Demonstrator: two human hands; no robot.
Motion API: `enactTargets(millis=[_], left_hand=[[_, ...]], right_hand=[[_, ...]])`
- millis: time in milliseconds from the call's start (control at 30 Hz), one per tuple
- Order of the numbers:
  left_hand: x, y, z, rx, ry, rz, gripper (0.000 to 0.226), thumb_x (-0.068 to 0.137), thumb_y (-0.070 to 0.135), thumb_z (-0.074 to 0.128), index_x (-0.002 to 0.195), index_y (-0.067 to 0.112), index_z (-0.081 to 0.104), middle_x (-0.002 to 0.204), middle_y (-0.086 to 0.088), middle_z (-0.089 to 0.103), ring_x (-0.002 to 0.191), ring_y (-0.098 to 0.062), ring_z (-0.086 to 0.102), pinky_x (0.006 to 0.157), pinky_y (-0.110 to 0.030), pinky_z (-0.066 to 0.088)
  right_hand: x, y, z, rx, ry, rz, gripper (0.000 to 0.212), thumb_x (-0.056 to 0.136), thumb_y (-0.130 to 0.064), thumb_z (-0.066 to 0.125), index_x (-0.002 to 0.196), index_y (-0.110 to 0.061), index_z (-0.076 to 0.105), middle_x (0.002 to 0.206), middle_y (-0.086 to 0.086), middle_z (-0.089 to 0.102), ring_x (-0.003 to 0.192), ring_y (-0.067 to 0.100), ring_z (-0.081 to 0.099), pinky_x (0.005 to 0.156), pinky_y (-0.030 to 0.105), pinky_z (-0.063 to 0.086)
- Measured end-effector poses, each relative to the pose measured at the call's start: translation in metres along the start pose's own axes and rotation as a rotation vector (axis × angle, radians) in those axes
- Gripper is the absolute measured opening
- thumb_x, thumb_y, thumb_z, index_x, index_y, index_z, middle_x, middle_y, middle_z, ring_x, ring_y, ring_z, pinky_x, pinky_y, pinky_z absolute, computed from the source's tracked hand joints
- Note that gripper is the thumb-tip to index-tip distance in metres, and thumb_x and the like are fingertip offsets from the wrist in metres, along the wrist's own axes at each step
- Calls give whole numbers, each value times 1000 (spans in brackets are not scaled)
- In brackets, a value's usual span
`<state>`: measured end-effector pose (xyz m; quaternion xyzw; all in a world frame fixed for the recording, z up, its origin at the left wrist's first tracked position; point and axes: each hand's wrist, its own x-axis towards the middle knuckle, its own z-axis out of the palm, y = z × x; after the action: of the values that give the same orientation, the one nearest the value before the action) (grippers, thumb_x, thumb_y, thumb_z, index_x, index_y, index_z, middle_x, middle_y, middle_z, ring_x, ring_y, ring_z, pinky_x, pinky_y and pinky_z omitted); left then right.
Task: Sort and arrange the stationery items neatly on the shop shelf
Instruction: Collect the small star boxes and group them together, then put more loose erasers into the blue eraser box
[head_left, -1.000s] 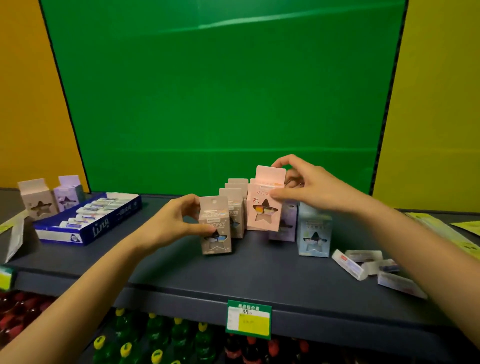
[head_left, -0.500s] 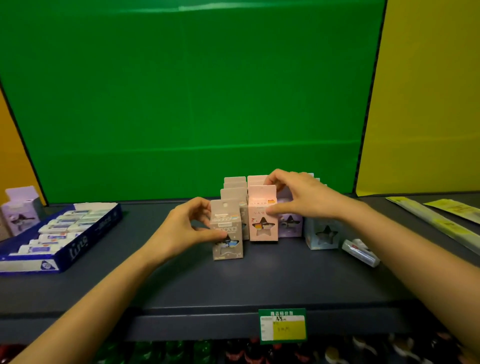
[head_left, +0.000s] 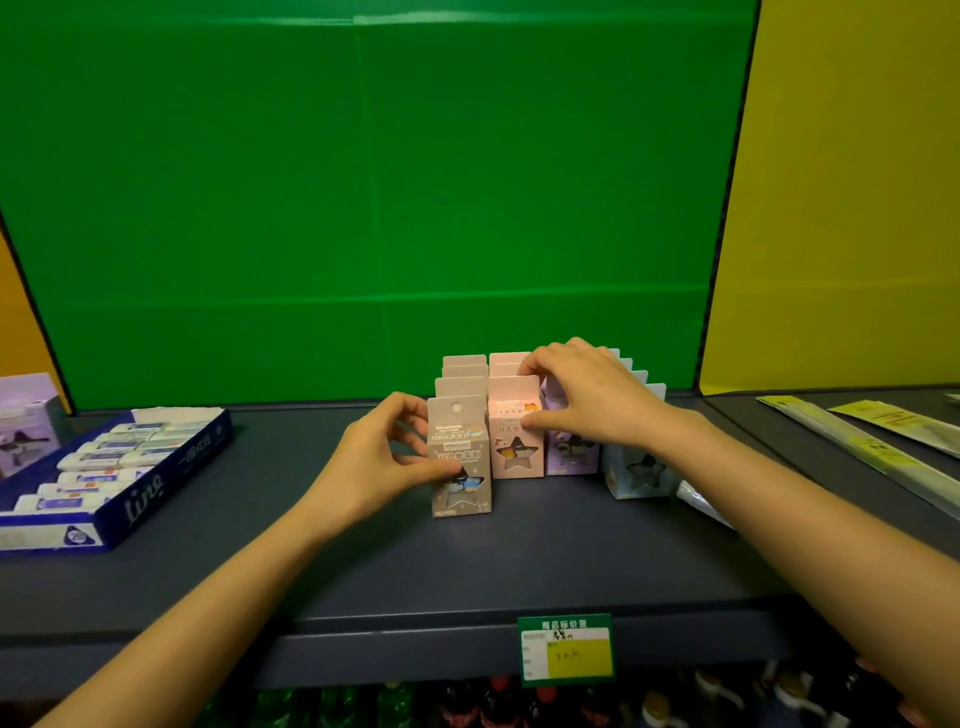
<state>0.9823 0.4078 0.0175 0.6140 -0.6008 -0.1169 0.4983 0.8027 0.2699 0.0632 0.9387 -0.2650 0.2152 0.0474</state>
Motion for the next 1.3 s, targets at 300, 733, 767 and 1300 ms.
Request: enactTargets(millis=[300,733,767,1300], left_hand=[[-2,-2,8,44,117,11,42,64,14,81,90,29,51,87,11,59,74,-6,59,71,-19,53],[-7,-1,7,167,161,0,54,66,19,80,113,13,53,108,5,55,95,-14,55,81,-20,48],[-10,0,5,182,182,24,56,67,19,79,115,12,52,112,5,53,99,-14,54,86,-24,47],[-32,53,52,164,-60,319,27,69,48,51,80,26,61,89,11,64,70,-15,60,63,-22,49]], right_hand=[[-2,0,6,-56,86,28,47,81,-42,62,121,-21,51,125,-2,55,116,20,46,93,32,33],[-18,-1,-6,58,193,71,37,86,-34,59,121,-21,54,124,-3,57,113,17,49,91,33,39],[-22,-1,-11,80,211,78,33,87,-31,57,119,-21,56,122,-3,58,111,16,51,91,33,41],[-144,59,-48,290,319,448,13,87,-13,60,94,-21,68,91,-3,68,85,15,63,72,22,46]])
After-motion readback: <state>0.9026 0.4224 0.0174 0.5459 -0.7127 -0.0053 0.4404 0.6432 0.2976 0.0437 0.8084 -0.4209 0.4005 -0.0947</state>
